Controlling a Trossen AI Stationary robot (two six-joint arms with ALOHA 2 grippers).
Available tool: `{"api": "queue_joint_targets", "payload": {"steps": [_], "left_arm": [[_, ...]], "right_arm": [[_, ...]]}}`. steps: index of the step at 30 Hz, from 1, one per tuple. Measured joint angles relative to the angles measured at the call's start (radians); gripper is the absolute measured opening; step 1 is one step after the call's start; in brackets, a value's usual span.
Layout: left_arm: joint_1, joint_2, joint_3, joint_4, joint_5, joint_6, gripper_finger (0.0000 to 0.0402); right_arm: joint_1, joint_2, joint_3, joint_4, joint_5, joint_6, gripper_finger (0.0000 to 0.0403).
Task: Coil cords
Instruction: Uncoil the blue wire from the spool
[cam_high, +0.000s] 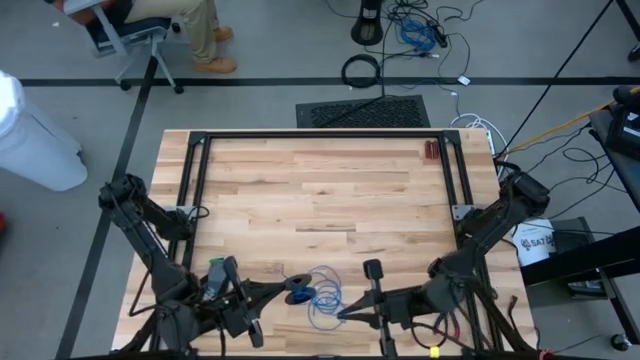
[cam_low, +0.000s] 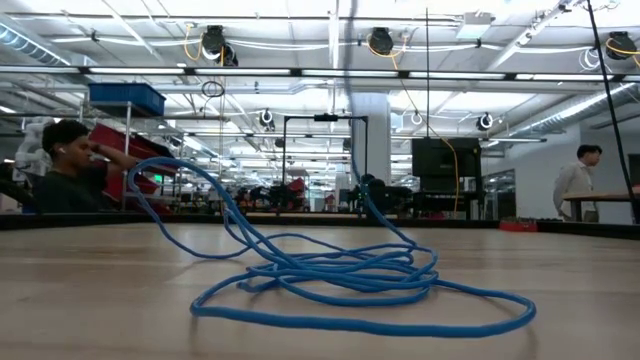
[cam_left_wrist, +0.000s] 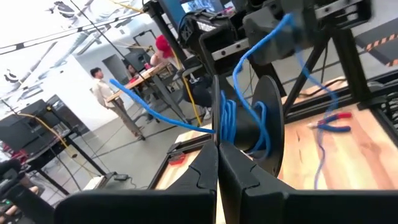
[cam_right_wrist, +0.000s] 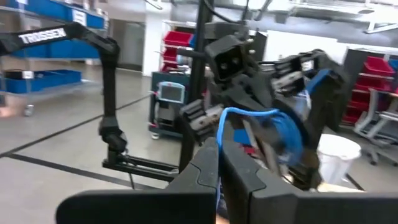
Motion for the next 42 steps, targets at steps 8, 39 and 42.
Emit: {"api": "queue_joint_targets", "payload": {"steps": [8, 39, 42], "left_arm": [[0.032, 0.008, 0.000, -0.032, -0.001, -0.026, 0.0002], [0.064, 0.032, 0.000, 0.127, -0.062, 0.062, 0.0002], [0.048, 0.032, 0.005, 0.131, -0.062, 0.063, 0.0002]], "right_arm": [[-0.074, 0.076, 0.000, 0.089, -0.127, 0.062, 0.0000], [-0.187, 0.231, 0.000, 0.049, -0.210, 0.192, 0.0000], [-0.188, 0.231, 0.000, -0.002, -0.204, 0.195, 0.0000]]}}
